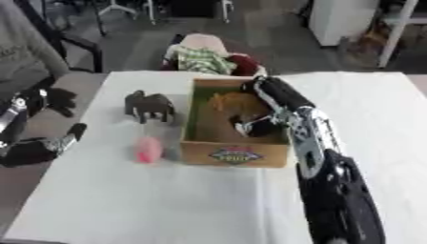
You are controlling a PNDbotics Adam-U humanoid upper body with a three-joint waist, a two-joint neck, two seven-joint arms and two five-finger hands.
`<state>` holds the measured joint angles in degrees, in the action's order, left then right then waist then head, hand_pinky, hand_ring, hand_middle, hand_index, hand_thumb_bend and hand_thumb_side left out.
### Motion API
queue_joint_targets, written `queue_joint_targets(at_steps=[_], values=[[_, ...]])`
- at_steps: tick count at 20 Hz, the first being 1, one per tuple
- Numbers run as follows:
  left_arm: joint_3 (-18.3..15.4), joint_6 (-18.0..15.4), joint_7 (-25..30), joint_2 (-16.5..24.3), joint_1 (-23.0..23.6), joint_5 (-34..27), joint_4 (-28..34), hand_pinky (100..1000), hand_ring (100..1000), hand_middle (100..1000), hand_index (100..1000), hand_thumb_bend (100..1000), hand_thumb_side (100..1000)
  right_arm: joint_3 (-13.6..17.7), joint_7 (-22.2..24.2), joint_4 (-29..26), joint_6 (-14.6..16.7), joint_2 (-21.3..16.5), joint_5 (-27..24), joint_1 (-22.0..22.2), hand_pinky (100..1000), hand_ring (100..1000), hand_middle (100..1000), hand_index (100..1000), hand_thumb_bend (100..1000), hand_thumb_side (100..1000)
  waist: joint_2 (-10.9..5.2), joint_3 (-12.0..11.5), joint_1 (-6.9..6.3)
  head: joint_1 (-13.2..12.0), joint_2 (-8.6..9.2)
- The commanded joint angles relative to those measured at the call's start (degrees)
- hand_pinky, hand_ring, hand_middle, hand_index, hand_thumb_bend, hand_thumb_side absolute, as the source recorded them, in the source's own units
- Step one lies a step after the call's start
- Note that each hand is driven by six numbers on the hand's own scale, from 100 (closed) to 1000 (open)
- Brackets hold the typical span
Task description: Pick up objects on the table and place them in the box.
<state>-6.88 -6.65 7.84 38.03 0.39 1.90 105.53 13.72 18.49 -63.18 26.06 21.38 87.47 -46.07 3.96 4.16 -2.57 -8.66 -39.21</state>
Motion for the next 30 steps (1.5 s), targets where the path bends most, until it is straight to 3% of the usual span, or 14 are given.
queue_joint_targets(at_steps=[1, 7, 13, 21, 30], values=[[-0.4, -0.1, 0.1, 1.0, -0.8, -0.5, 1.0, 851, 615, 610, 768, 329, 125, -0.3, 0.5, -2.6, 0.4, 2.9, 3.5, 0.5, 153, 274, 334, 551, 156, 152, -0.41, -0.2, -0.35, 0.2, 0.79], [-0.4, 0.0, 0.2, 0.9, -0.9, -0.5, 1.0, 851, 615, 610, 768, 328, 126, 0.2, -1.2, -3.9, 1.0, 5.0, 9.0, 2.8, 171, 293, 347, 563, 166, 152, -0.20, -0.3, -0.43, 0.0, 0.94], [-0.3, 0.0, 0.3, 0.8, -0.9, -0.4, 0.9, 851, 615, 610, 768, 325, 127, 1.0, -3.4, -5.6, 0.8, 5.7, 9.6, 1.3, 173, 297, 348, 566, 164, 124, -0.15, -0.4, -0.48, 0.1, 0.98], [-0.2, -0.1, 0.4, 0.8, -1.1, -0.5, 0.9, 850, 615, 610, 768, 324, 127, 2.7, -3.3, -8.8, -1.2, 5.6, 8.5, -1.8, 183, 306, 358, 571, 185, 106, 0.05, -1.0, -0.48, 0.5, 1.41], [-0.1, -0.2, 0.6, 0.5, -1.7, -0.6, 1.2, 850, 615, 610, 768, 323, 128, 5.9, -6.0, -14.4, -4.2, 7.0, 15.1, 0.1, 231, 354, 400, 610, 189, 103, 0.72, -2.1, -0.82, 1.6, 2.58]])
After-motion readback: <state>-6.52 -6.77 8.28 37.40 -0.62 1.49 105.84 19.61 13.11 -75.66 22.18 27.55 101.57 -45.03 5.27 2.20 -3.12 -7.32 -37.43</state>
